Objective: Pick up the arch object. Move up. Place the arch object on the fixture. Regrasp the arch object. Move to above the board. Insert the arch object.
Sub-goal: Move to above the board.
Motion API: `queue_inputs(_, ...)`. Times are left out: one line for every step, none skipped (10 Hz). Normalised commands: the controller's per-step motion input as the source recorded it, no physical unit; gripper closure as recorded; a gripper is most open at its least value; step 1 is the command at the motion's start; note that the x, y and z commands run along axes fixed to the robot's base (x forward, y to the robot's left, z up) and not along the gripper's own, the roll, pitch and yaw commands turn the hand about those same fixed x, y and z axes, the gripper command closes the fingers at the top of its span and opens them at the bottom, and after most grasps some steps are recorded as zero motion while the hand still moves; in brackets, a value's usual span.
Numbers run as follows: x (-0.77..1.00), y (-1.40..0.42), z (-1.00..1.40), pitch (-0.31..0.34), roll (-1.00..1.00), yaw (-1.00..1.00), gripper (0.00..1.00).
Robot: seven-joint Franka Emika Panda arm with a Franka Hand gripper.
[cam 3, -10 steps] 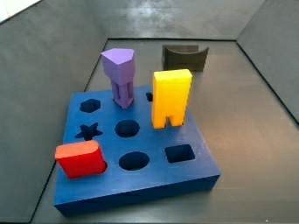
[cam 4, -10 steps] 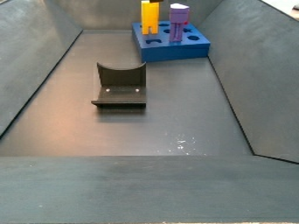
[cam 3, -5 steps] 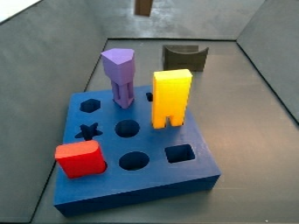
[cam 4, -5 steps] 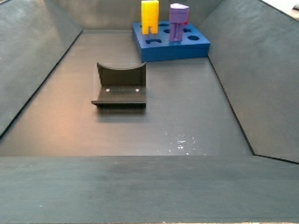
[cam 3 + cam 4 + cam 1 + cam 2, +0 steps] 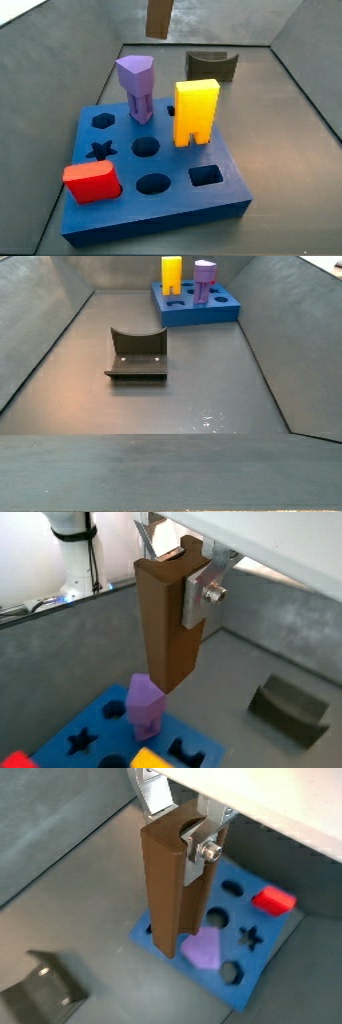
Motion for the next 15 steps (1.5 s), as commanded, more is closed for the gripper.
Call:
queue_inputs(-0.29,0.16,0.03,-0.443,-0.86,0.02,1.00)
queue_inputs(-0.31,0.17,0.03,-0.450,-0.70,0.02,1.00)
queue_inputs(-0.32,0.17,0.03,-0.442,-0.52,0.02,1.00)
queue_inputs(-0.32,0.17,0.04,-0.433,-0.46,0.01,1.00)
queue_inputs(-0.31,0.17,0.04,-0.399,-0.38,0.01,1.00)
queue_inputs(-0.29,0.17,0.03,-0.376,-0.35,0.01,1.00)
queue_inputs(-0.28,0.16,0.03,-0.347,-0.31,0.01,1.00)
queue_inputs(-0.28,0.15,0.03,-0.338,-0.30,0.01,1.00)
queue_inputs(-0.26,0.15,0.03,-0.316,-0.27,0.01,1.00)
queue_inputs(-0.25,0.15,0.03,-0.311,-0.26,0.01,1.00)
queue_inputs(-0.25,0.14,0.03,-0.304,-0.25,0.01,1.00)
queue_inputs(-0.24,0.14,0.03,-0.300,-0.25,0.01,1.00)
queue_inputs(-0.24,0.14,0.02,-0.297,-0.24,0.01,1.00)
queue_inputs(-0.24,0.14,0.02,-0.295,-0.24,0.01,1.00)
queue_inputs(-0.23,0.13,0.02,-0.292,-0.24,0.01,1.00)
